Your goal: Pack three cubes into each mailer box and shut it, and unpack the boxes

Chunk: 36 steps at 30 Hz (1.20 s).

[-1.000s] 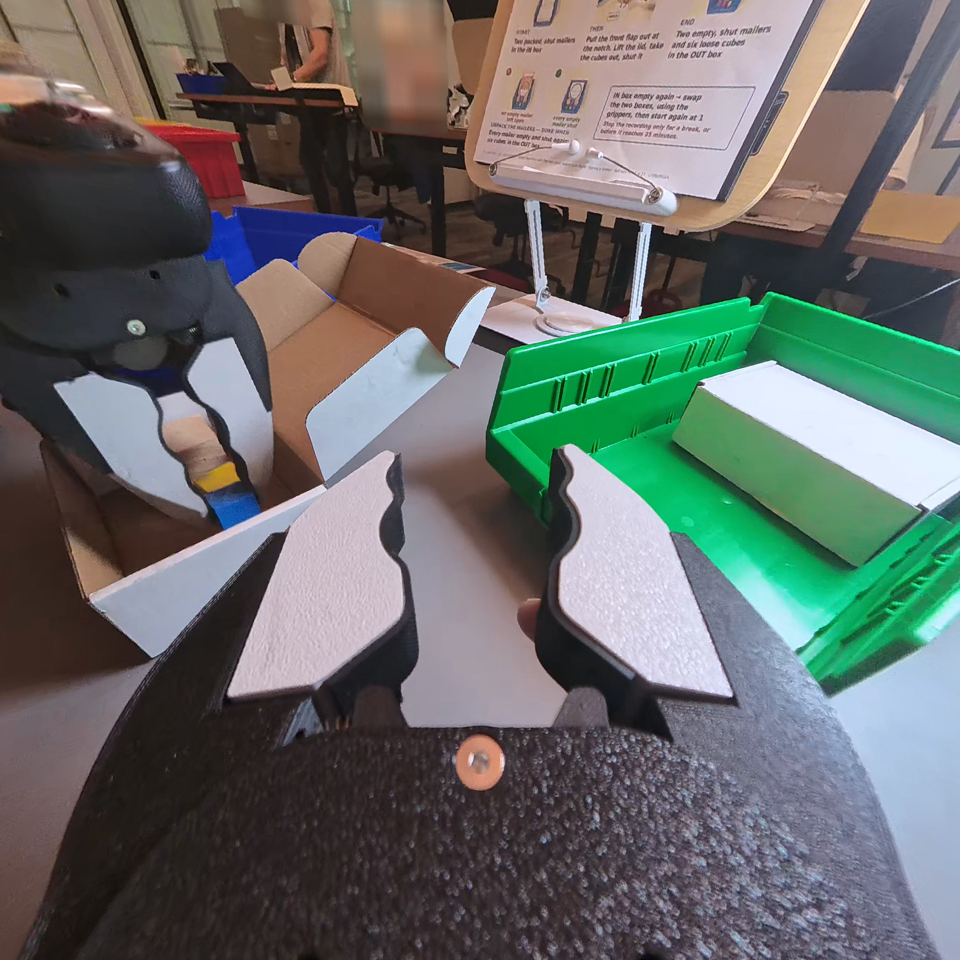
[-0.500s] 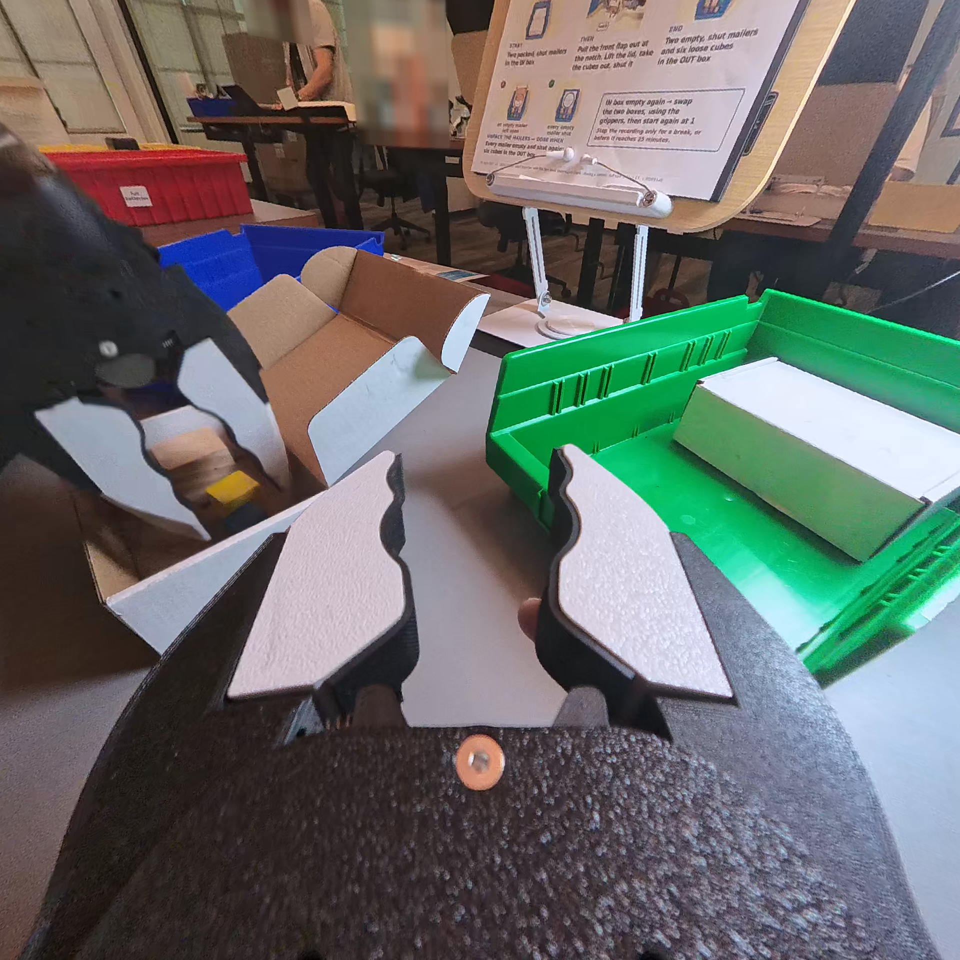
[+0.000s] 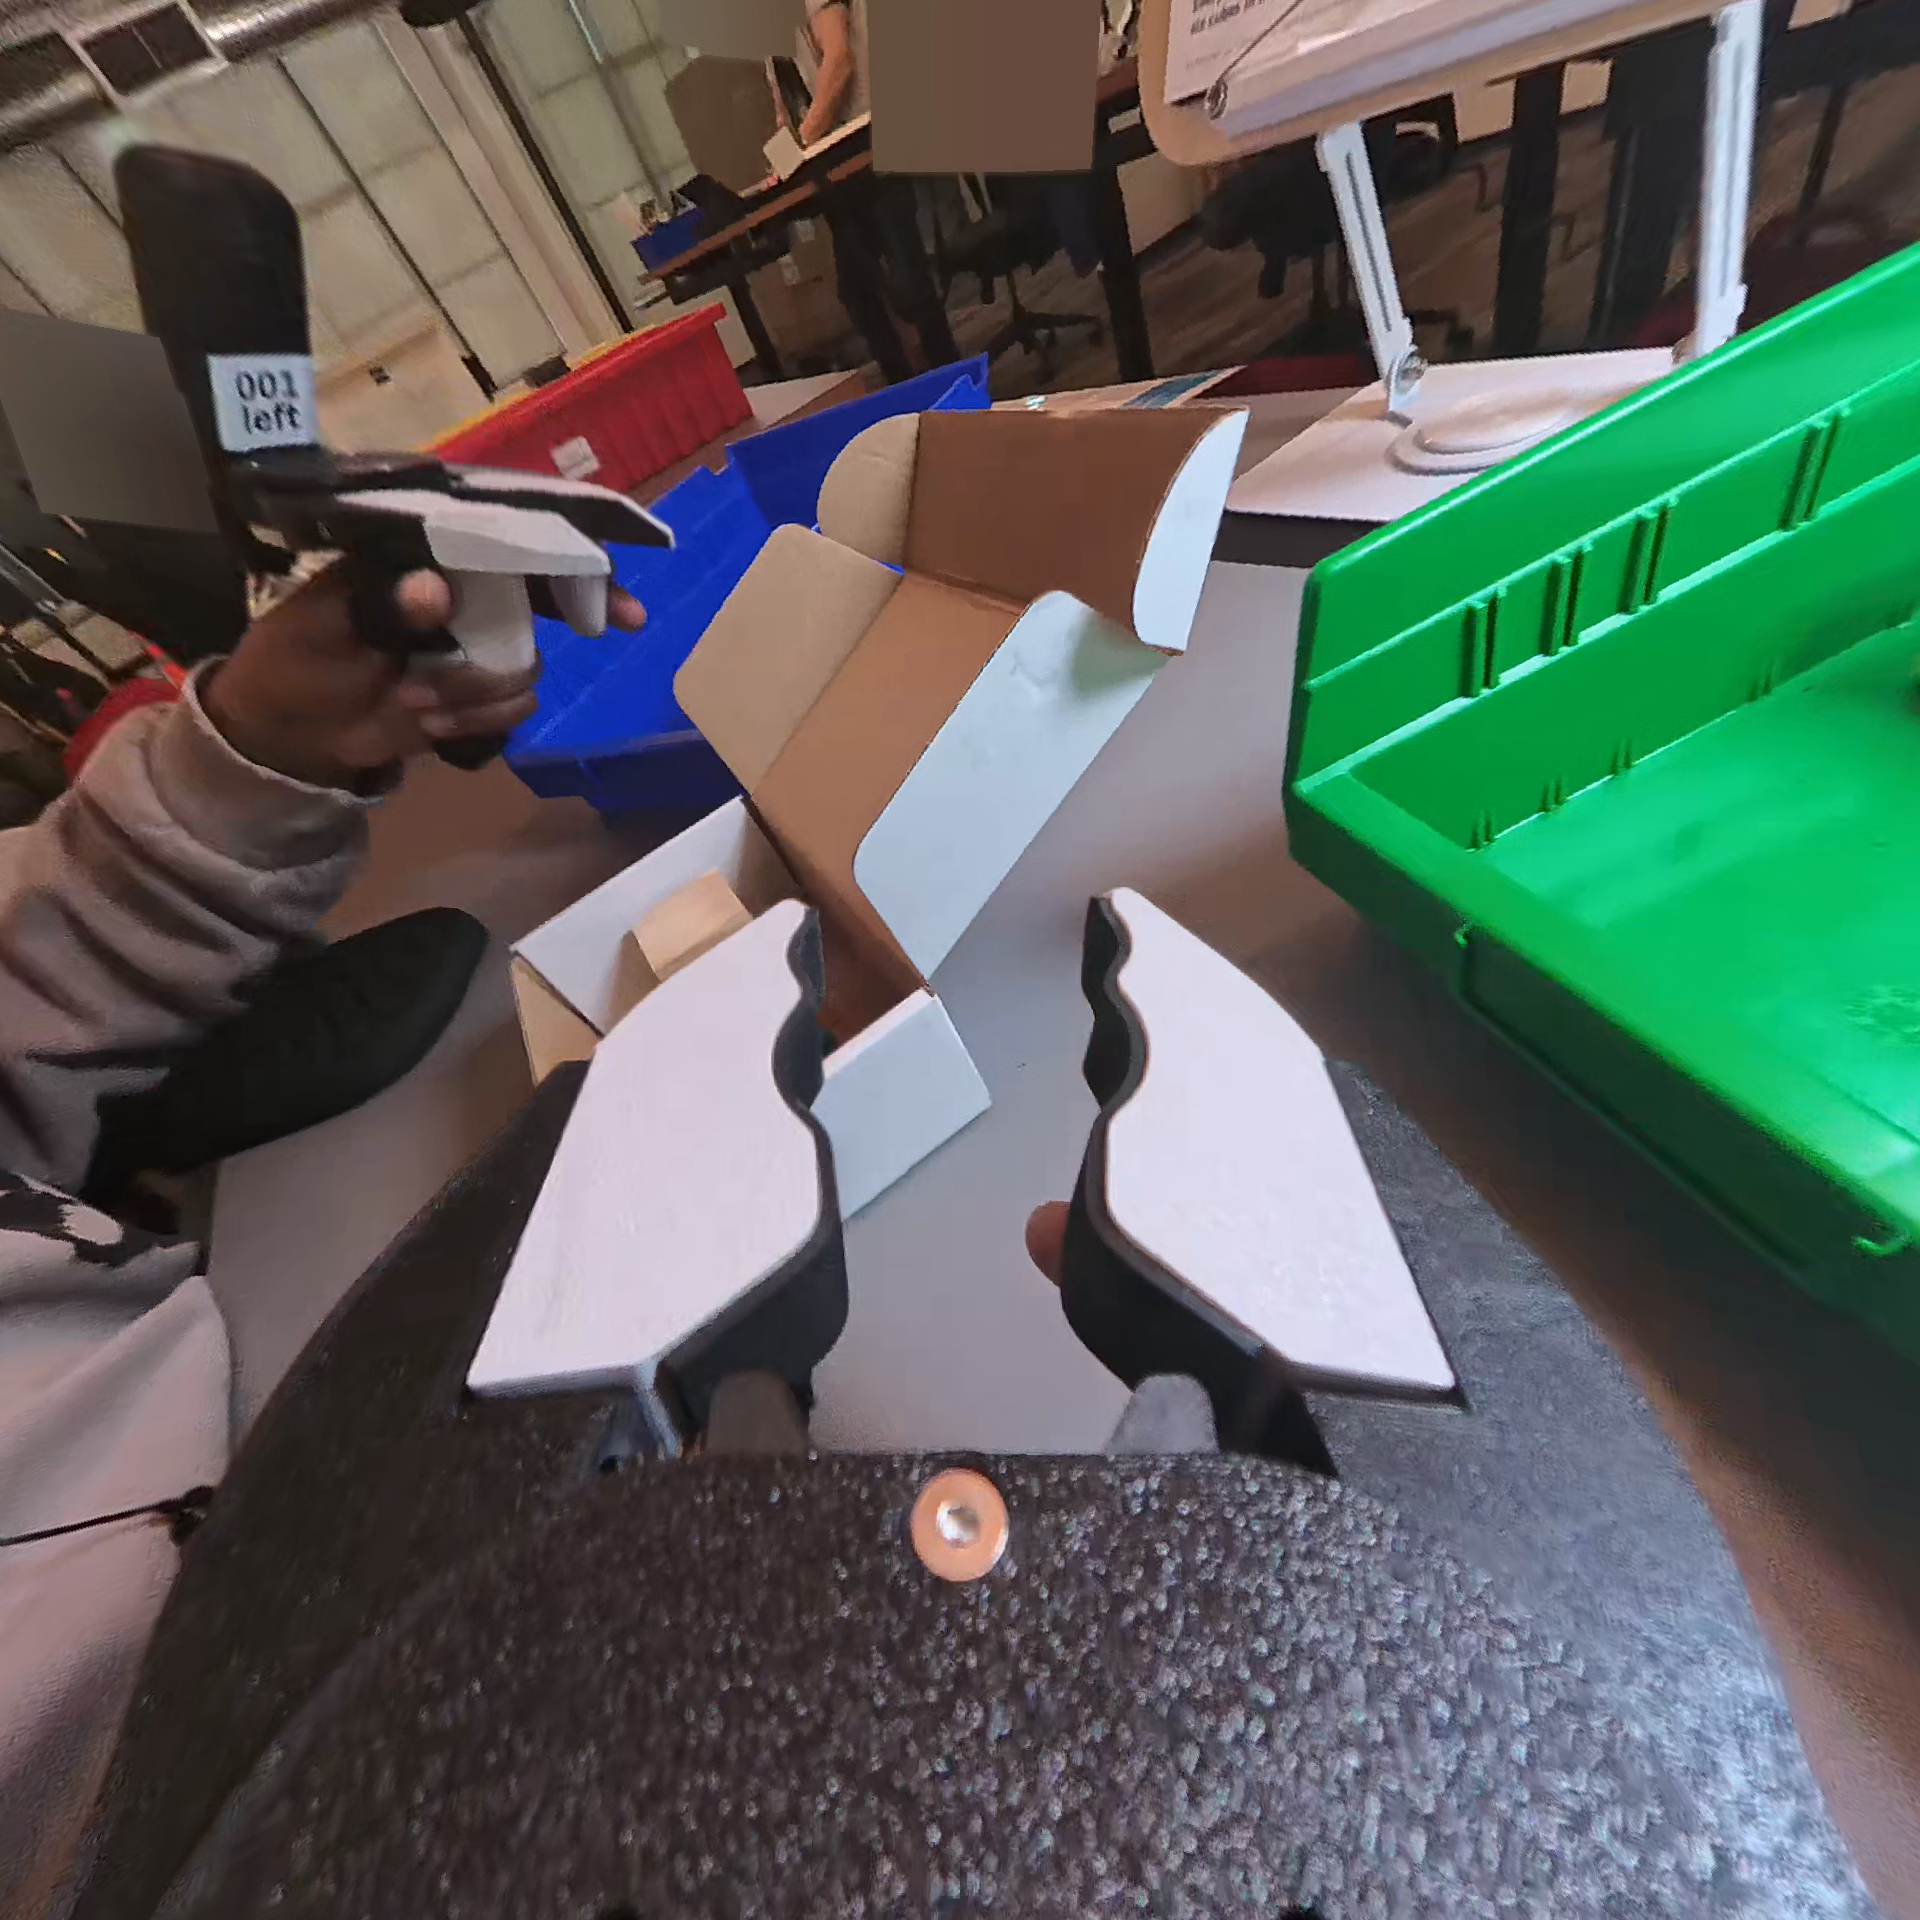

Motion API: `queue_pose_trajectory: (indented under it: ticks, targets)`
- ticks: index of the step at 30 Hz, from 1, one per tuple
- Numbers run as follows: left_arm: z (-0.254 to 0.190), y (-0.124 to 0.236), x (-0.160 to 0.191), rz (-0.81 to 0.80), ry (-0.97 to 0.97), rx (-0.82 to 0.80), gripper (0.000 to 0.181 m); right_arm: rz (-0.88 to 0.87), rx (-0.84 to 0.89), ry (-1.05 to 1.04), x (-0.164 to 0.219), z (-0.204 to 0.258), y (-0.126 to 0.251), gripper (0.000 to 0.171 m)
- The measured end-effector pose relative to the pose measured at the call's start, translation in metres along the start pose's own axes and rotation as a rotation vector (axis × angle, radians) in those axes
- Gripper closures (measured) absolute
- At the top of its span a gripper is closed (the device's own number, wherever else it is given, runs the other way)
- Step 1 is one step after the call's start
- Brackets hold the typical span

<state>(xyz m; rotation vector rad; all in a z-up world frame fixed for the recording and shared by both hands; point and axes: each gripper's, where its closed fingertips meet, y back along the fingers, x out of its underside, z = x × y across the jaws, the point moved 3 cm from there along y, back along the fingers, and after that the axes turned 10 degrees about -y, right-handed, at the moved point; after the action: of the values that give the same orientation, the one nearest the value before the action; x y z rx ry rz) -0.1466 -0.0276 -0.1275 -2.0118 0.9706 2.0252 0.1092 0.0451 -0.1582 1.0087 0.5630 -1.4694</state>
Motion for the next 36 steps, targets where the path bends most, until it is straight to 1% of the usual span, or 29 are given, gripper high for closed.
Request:
queue_pose_trajectory:
  ticks: [3, 5, 7, 9, 11, 12, 13, 14, 16, 19, 22, 24, 27, 29, 31, 32, 34, 36]
  targets:
    - [-0.009, -0.011, 0.018, 0.031, -0.006, 0.025, 0.146, 0.031, -0.003, -0.063, 0.0, 0.003, -0.012, 0.123]
    - [-0.012, -0.018, 0.02, 0.056, -0.024, 0.023, 0.146, 0.048, -0.022, -0.162, -0.003, 0.0, -0.019, 0.123]
    - [-0.012, -0.025, 0.02, 0.074, -0.031, 0.03, 0.146, 0.05, -0.045, -0.245, -0.007, -0.005, -0.024, 0.127]
    - [-0.016, -0.032, 0.022, 0.085, -0.026, 0.065, 0.146, 0.084, -0.063, -0.25, -0.006, -0.005, -0.031, 0.128]
    - [-0.02, -0.037, 0.023, 0.078, -0.041, 0.08, 0.152, 0.112, -0.1, -0.239, -0.004, 0.003, -0.039, 0.128]
    - [-0.024, -0.04, 0.024, 0.077, -0.053, 0.09, 0.156, 0.119, -0.11, -0.229, -0.003, 0.006, -0.043, 0.132]
    - [-0.027, -0.042, 0.025, 0.072, -0.066, 0.087, 0.158, 0.129, -0.113, -0.206, -0.001, 0.009, -0.048, 0.139]
    - [-0.029, -0.043, 0.024, 0.065, -0.092, 0.072, 0.159, 0.131, -0.099, -0.167, 0.0, 0.011, -0.052, 0.144]
    - [-0.033, -0.042, 0.025, 0.067, -0.183, 0.034, 0.159, 0.116, -0.055, -0.03, -0.001, 0.013, -0.056, 0.144]
    - [-0.045, -0.037, 0.027, 0.042, -0.33, 0.019, 0.158, 0.081, 0.005, 0.284, 0.0, 0.02, -0.053, 0.146]
    - [-0.058, -0.03, 0.031, 0.02, -0.42, 0.041, 0.159, 0.041, 0.053, 0.623, 0.01, 0.027, -0.046, 0.146]
    - [-0.066, -0.024, 0.036, 0.018, -0.455, 0.087, 0.159, 0.033, 0.055, 0.739, 0.017, 0.03, -0.039, 0.146]
    - [-0.078, -0.015, 0.05, 0.058, -0.466, 0.216, 0.155, 0.083, -0.022, 0.771, 0.032, 0.034, -0.027, 0.15]
    - [-0.079, -0.007, 0.056, 0.072, -0.457, 0.28, 0.151, 0.127, -0.069, 0.753, 0.039, 0.035, -0.019, 0.145]
    - [-0.08, 0.005, 0.057, 0.054, -0.439, 0.348, 0.153, 0.2, -0.15, 0.701, 0.044, 0.037, -0.009, 0.138]
    - [-0.076, 0.011, 0.055, 0.036, -0.44, 0.35, 0.153, 0.232, -0.193, 0.668, 0.044, 0.039, -0.003, 0.137]
    - [-0.061, 0.02, 0.049, 0.007, -0.456, 0.289, 0.154, 0.264, -0.226, 0.64, 0.04, 0.037, 0.007, 0.137]
    - [-0.043, 0.025, 0.041, 0.014, -0.506, 0.194, 0.154, 0.259, -0.164, 0.673, 0.028, 0.025, 0.011, 0.137]
